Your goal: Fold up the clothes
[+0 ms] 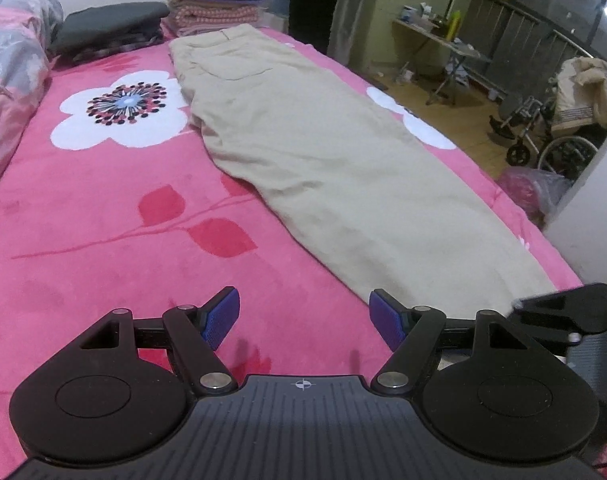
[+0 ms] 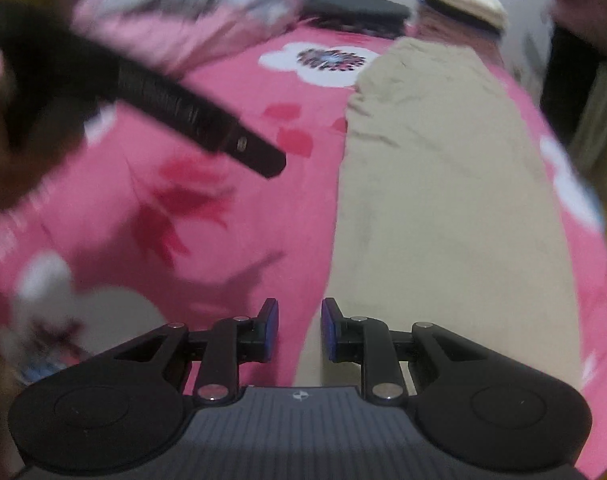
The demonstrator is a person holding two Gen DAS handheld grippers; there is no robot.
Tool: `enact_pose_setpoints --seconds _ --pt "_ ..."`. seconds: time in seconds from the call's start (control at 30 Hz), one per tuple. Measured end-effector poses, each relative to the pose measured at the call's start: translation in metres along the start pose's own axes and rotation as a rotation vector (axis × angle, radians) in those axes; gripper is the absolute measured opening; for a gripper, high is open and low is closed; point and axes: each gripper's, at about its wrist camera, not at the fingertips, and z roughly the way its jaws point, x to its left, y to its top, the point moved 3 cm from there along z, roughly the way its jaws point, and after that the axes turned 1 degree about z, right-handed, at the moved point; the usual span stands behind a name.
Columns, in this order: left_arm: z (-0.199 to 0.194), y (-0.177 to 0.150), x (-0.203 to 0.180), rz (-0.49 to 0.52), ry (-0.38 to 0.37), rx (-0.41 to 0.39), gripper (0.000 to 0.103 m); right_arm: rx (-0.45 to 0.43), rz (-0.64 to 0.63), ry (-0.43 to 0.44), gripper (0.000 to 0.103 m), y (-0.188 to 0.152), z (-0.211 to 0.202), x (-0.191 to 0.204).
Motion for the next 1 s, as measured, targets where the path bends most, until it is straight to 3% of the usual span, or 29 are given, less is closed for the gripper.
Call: enact_pose_setpoints --seconds 0.13,0.5,0.57,0.7,0.83,1.0 --pt "0.0 -0.003 0.002 -0.002 0.0 0.004 0.072 0.017 -0.112 -0.079 0.024 -0.001 0.014 0.012" --pt "0.009 -0.009 0.006 -0.033 -0.022 0.023 0.072 0.089 -0.253 -0.165 0.022 -0.006 0.02 0.033" --pt "0.008 -0.009 0.007 -0.038 -0.027 0.019 0.072 0.09 -0.248 -0.172 0.015 -0.006 0.021 0.033" --pt "0.007 -0.01 0.01 -0.082 -0.058 0.015 0.072 0.088 -0.168 -0.155 0.0 -0.001 0.018 0.022" --pt "0.007 -0.011 0.018 -0.195 -0.14 0.009 0.072 0.054 -0.01 -0.097 0.0 0.003 0.002 0.004" --pt "0.009 -0.013 0.034 -0.359 -0.245 -0.026 0.072 -0.002 0.316 0.046 0.0 0.002 -0.016 -0.036"
